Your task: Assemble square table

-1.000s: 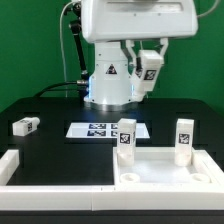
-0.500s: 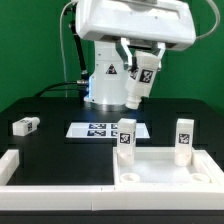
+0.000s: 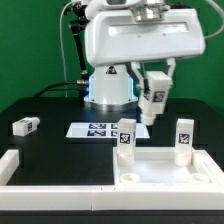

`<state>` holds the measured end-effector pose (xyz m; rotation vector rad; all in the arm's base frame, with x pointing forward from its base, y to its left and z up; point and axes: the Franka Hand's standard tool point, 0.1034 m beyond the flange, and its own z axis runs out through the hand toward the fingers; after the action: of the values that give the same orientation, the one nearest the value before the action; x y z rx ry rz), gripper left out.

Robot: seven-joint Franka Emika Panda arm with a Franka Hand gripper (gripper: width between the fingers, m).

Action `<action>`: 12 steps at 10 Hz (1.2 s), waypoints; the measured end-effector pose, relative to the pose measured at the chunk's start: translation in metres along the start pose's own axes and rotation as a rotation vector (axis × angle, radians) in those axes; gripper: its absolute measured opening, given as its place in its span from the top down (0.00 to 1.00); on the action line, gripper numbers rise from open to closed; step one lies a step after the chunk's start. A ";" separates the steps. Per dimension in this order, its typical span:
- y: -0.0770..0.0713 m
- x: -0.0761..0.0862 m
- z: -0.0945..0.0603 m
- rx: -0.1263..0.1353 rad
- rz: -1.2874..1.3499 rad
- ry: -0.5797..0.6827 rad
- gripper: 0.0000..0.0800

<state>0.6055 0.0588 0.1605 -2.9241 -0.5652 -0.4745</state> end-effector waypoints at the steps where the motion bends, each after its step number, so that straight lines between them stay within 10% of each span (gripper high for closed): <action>1: -0.010 0.018 0.013 0.017 0.001 0.014 0.64; 3: -0.030 0.051 0.011 -0.015 0.126 0.056 0.64; 7: -0.020 0.041 0.014 -0.029 0.103 0.054 0.64; 9: -0.019 0.010 0.028 -0.101 0.137 0.164 0.64; 12: -0.024 0.019 0.045 -0.072 0.212 0.192 0.64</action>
Offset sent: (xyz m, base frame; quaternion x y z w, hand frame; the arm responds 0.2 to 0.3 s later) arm 0.0000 0.0000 0.0000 0.0000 0.0000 0.0000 1.0000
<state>0.6253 0.0956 0.1255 -2.9151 -0.2154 -0.7497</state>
